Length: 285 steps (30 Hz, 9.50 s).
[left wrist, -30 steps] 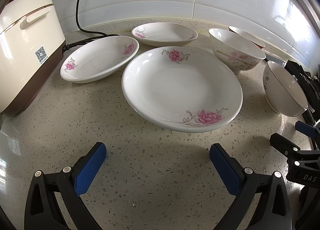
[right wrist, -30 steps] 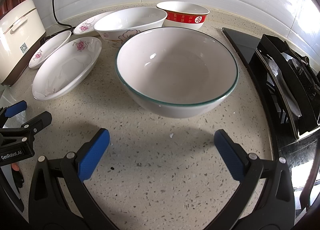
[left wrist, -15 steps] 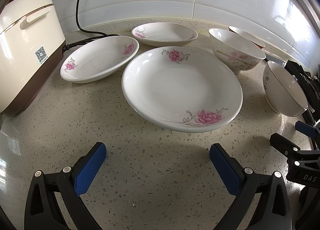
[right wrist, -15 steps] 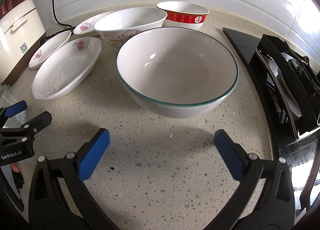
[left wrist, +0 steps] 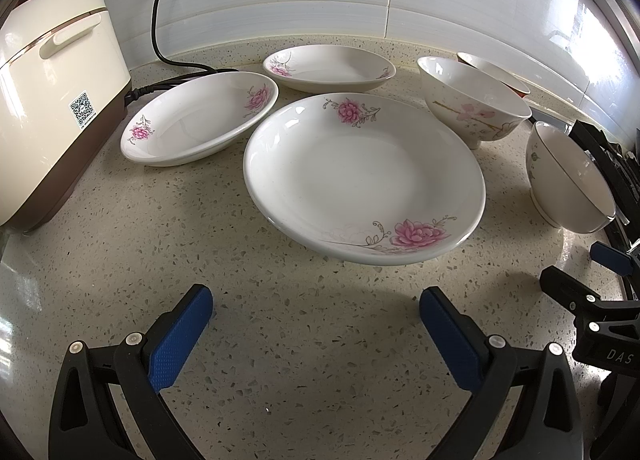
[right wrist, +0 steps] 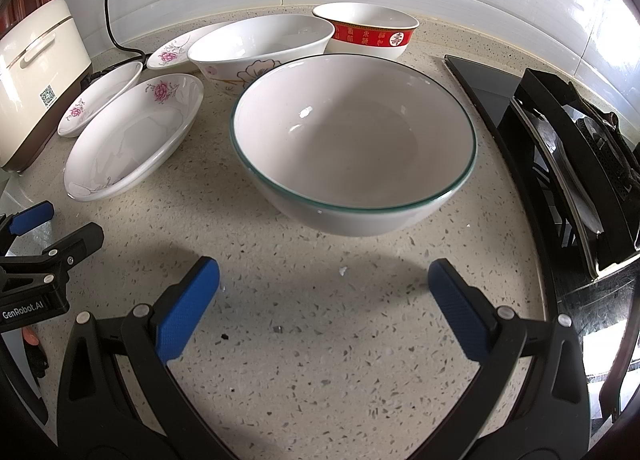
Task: Organize plates and bowls
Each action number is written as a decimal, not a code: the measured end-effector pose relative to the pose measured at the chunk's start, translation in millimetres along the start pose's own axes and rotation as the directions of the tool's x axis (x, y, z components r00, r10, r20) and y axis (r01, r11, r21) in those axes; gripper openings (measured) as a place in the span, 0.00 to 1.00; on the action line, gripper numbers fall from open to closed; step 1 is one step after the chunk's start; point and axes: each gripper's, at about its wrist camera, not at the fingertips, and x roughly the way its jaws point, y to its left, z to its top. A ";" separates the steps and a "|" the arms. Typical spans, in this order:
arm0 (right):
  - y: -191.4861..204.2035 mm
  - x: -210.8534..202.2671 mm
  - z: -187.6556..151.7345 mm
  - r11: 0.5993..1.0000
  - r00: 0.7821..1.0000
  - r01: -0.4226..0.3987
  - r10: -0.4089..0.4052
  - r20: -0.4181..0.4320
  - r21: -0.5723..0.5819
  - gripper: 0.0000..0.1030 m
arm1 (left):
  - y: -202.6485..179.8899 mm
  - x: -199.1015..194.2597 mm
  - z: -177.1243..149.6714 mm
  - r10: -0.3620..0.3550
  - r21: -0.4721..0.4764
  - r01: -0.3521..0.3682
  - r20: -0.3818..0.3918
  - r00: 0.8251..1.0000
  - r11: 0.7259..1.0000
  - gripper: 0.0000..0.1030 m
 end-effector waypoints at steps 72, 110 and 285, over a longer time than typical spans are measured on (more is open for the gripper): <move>11.7 -2.0 2.4 0.998 0.999 0.030 -0.029 -0.029 0.046 1.00 | 9.0 -1.2 2.8 -0.062 0.045 0.063 -0.017 0.998 0.997 1.00; 64.1 30.8 47.1 0.891 0.940 -0.336 0.300 0.160 0.304 0.18 | 81.8 30.7 46.5 -0.193 -0.340 0.231 0.143 0.971 0.911 0.13; 103.9 39.9 46.9 0.862 0.929 -0.369 0.336 0.152 0.347 0.14 | 113.7 39.7 65.4 -0.074 -0.229 0.093 0.093 0.993 0.969 0.25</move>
